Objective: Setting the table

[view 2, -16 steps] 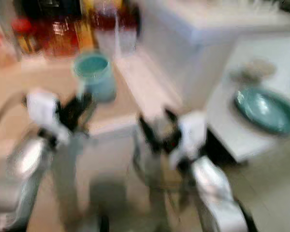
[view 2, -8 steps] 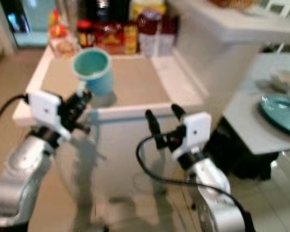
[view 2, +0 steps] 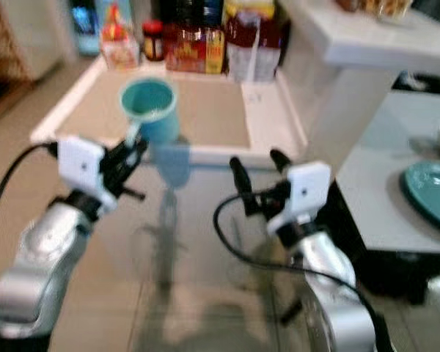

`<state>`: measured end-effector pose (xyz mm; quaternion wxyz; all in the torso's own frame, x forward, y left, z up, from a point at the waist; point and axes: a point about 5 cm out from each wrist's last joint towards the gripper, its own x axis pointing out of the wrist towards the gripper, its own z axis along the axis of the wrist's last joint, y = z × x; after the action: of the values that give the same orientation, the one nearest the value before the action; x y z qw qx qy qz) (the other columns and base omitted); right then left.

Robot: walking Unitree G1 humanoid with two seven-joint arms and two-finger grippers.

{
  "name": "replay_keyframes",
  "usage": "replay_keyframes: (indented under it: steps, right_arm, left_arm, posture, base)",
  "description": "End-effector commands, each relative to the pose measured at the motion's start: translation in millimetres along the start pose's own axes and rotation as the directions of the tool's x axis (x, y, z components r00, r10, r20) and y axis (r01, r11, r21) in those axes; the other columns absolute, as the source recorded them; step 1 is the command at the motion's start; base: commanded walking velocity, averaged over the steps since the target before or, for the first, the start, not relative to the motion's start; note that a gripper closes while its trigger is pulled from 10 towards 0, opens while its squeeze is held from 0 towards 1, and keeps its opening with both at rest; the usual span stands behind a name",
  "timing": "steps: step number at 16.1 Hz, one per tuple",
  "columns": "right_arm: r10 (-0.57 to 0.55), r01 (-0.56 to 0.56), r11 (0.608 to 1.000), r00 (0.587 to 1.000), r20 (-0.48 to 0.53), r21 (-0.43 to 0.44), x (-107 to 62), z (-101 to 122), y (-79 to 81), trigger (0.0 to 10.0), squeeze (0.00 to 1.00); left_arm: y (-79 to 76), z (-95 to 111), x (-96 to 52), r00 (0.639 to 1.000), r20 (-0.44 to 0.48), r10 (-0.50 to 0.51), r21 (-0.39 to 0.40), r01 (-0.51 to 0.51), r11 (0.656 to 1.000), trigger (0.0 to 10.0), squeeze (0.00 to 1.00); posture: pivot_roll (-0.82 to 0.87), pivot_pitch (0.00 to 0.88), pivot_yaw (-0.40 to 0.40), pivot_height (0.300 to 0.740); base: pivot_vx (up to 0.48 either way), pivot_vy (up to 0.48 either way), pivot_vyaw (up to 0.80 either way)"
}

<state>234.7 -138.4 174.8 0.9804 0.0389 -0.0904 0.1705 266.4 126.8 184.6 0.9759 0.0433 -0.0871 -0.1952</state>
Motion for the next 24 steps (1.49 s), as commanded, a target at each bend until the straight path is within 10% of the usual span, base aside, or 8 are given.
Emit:
replay_keyframes:
  steps: [1,24]
  right_arm:
    - [-0.02,0.02,1.0,1.0,0.002,-0.003,-0.4,1.6,-6.1,10.0,0.0]
    - [-0.124,0.125,0.991,0.992,-0.026,0.05,-17.6,-0.5,-10.2,10.0,0.0]
  left_arm:
    - [-6.1,4.1,5.3,1.0,0.014,-0.025,0.009,0.025,1.0,10.0,0.0]
    - [-17.6,6.3,17.5,0.994,0.027,-0.107,0.001,0.107,0.994,10.0,0.0]
  posture:
    - [0.04,0.0,-0.017,0.74]
    - [0.0,0.01,0.035,0.74]
  base:
    - [0.0,-0.48,0.8]
    - [0.0,-0.48,0.07]
